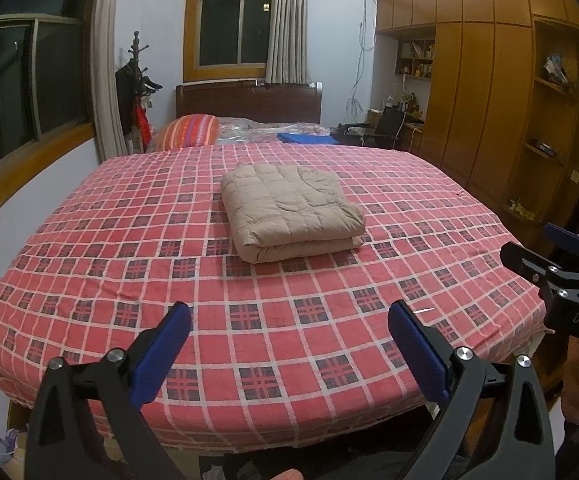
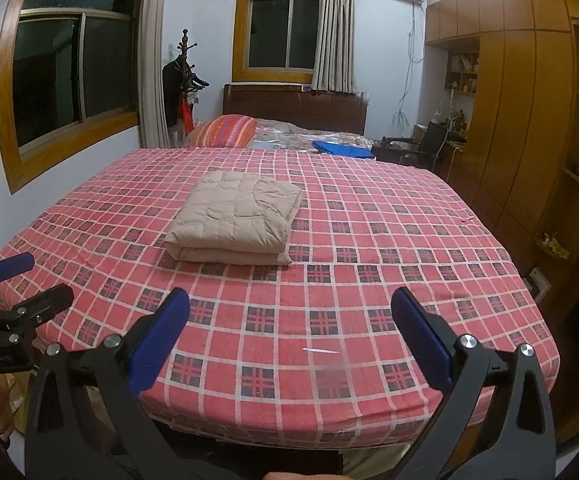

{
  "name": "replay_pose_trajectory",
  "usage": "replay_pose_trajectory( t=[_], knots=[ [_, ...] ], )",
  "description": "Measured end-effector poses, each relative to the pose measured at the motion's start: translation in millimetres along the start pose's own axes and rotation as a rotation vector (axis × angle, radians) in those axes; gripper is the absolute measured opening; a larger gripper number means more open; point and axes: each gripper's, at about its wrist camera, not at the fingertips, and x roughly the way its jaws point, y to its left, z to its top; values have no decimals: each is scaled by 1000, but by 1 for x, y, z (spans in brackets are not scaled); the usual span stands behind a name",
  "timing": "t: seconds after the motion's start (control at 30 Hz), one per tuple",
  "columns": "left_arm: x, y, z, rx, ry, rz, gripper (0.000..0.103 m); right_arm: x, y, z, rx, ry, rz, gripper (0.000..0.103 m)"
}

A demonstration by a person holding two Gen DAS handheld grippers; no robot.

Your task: Fold large clothes

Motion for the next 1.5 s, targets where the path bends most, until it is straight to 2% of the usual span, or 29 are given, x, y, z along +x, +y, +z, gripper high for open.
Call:
replay_pose_trajectory(
  t=[1.5],
  knots=[
    [-1, -6, 1, -5, -2, 8, 99, -3, 5, -4, 14, -9, -2, 100]
  ],
)
